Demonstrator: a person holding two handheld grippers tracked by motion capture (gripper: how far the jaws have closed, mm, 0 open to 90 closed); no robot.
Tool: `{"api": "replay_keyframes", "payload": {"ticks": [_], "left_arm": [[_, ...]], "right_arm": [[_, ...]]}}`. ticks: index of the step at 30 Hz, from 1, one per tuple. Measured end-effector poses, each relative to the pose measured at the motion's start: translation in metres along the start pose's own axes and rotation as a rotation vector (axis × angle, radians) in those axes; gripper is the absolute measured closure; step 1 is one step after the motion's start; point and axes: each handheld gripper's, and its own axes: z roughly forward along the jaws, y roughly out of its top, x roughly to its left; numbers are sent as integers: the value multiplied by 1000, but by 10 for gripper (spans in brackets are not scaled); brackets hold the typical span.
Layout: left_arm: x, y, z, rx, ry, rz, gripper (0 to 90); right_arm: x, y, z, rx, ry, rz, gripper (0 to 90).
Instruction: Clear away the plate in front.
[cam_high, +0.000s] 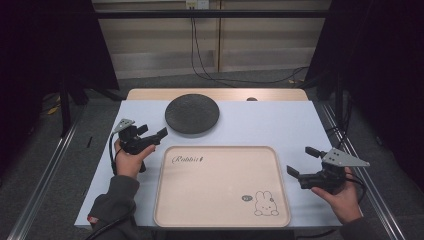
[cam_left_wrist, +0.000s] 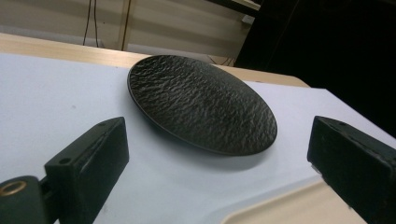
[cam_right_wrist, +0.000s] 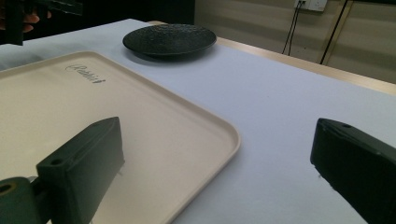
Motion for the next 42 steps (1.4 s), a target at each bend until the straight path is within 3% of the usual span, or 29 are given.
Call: {"api": "replay_keyframes", "payload": {"ticks": [7,10,14,18,26,33,41,42], "left_arm": [[11,4,17,10,32,-51,74],[15,5,20,28,47,-38,85],[15,7,25,23,65,-53,90],[16,8,33,37,82,-54,99],[23,9,48,19,108,-129,123],[29,13,59,25,161,-165,141],[34,14,73,27,176,-189,166],[35,14,75,20,176,-207,176]], "right_arm": [[1,-2,2,13,0,-14,27],[2,-1,0,7,-2,-8,29],[1,-1,-1,-6,-6,5,29],[0,-1,-2,-8,-10,-12,29],[1,-1,0,-1,-9,-14,30],[-1,0,-1,-11,-7,-8,29],[-2,1,-2,-21,1,-10,29],[-2,1,-2,-20,-2,-7,29]]}}
